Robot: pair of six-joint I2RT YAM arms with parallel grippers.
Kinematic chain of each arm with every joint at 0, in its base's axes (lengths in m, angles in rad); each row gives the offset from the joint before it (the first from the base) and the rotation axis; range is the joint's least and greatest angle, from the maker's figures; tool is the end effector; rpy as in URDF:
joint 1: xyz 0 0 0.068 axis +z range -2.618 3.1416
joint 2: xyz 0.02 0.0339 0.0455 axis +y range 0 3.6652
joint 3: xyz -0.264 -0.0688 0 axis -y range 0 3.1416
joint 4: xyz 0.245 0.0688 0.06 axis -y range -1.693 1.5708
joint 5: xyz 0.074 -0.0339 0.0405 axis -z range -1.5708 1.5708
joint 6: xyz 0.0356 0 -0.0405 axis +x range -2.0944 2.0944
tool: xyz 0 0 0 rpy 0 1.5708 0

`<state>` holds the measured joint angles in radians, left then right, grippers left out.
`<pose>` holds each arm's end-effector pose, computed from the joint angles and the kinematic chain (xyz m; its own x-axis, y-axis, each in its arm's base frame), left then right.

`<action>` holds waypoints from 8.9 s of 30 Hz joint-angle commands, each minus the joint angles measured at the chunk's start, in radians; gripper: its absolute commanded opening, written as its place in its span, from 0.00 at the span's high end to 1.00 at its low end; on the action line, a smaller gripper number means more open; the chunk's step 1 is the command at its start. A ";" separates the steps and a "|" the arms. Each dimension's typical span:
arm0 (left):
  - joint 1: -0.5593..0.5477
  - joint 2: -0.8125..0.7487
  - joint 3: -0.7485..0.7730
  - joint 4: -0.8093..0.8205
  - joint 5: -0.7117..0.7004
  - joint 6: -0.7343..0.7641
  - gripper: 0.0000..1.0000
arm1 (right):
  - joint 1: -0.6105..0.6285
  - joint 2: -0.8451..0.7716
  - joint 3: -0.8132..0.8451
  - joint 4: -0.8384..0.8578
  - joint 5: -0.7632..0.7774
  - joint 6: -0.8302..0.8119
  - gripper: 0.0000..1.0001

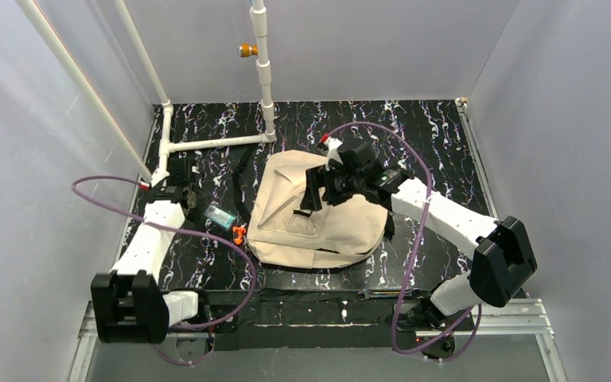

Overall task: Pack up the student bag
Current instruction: Pick up the stationery from the center of the board, then place the stationery in the student bag, then pick up the personal item from the center of the board.

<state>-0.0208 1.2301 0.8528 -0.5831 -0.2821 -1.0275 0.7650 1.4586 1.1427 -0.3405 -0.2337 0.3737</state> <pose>0.2438 0.0048 0.2392 -0.3041 -0.8160 -0.4916 -0.7734 0.5127 -0.3727 0.2309 0.2331 0.2905 -0.7041 -0.1837 -0.6859 -0.5897 0.6893 0.4208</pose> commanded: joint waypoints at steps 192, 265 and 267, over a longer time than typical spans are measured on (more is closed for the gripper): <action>-0.780 0.514 0.668 0.214 -0.044 0.751 1.00 | -0.356 0.319 -0.301 1.072 -0.446 0.597 0.76; -0.467 0.173 -0.085 0.085 -0.128 0.345 0.51 | -0.362 0.189 -0.178 0.394 -0.416 0.162 0.52; -0.467 0.202 -0.074 0.092 -0.133 0.358 0.51 | -0.363 0.189 -0.179 0.394 -0.418 0.160 0.52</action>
<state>-0.4900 1.3918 0.7654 -0.5438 -0.3641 -0.7136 0.4023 1.6894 0.9646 0.0463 -0.6460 0.5644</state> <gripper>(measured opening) 0.490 0.483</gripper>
